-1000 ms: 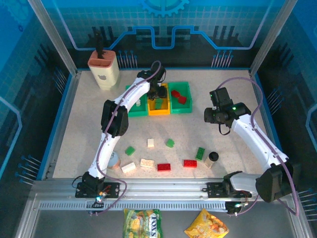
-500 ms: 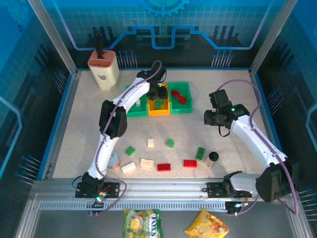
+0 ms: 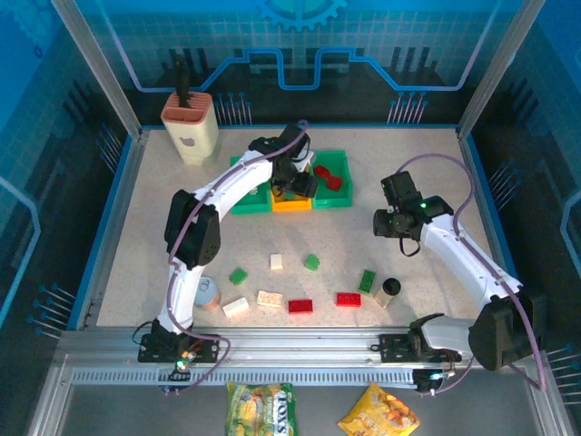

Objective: Sort the legos into containers by color
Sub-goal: Place the lego in the container, then pick up the lego from the center of the table.

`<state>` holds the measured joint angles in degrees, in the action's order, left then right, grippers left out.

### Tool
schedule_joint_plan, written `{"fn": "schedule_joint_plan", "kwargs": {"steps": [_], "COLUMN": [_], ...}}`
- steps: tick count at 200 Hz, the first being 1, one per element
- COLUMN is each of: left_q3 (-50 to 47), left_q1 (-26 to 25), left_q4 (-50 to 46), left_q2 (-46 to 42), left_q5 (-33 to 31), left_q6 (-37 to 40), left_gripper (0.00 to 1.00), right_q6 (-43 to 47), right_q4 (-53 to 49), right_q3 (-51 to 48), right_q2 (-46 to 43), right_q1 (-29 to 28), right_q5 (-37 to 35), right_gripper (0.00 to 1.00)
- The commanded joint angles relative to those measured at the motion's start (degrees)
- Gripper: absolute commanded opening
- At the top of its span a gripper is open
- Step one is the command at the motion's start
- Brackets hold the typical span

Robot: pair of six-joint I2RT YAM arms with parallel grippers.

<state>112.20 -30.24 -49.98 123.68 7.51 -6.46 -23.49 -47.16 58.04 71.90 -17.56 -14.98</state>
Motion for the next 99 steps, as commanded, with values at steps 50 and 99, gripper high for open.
{"fn": "schedule_joint_plan", "kwargs": {"steps": [50, 99], "left_q3": [-12.29, -19.46], "left_q1": [-1.12, -3.0], "left_q4": [4.62, 6.7], "left_q2": [-11.19, -14.12], "left_q5": [18.05, 24.18], "left_q6": [28.38, 44.98], "left_gripper": [0.65, 0.71], "right_q6": [0.03, 0.1], "right_q4": [0.68, 0.14], "right_q3": [-0.37, 0.26], "right_q2": [-0.05, -1.47], "right_q1": [0.38, 0.32], "right_q5": [0.66, 0.34], "right_gripper": [0.47, 0.47]}}
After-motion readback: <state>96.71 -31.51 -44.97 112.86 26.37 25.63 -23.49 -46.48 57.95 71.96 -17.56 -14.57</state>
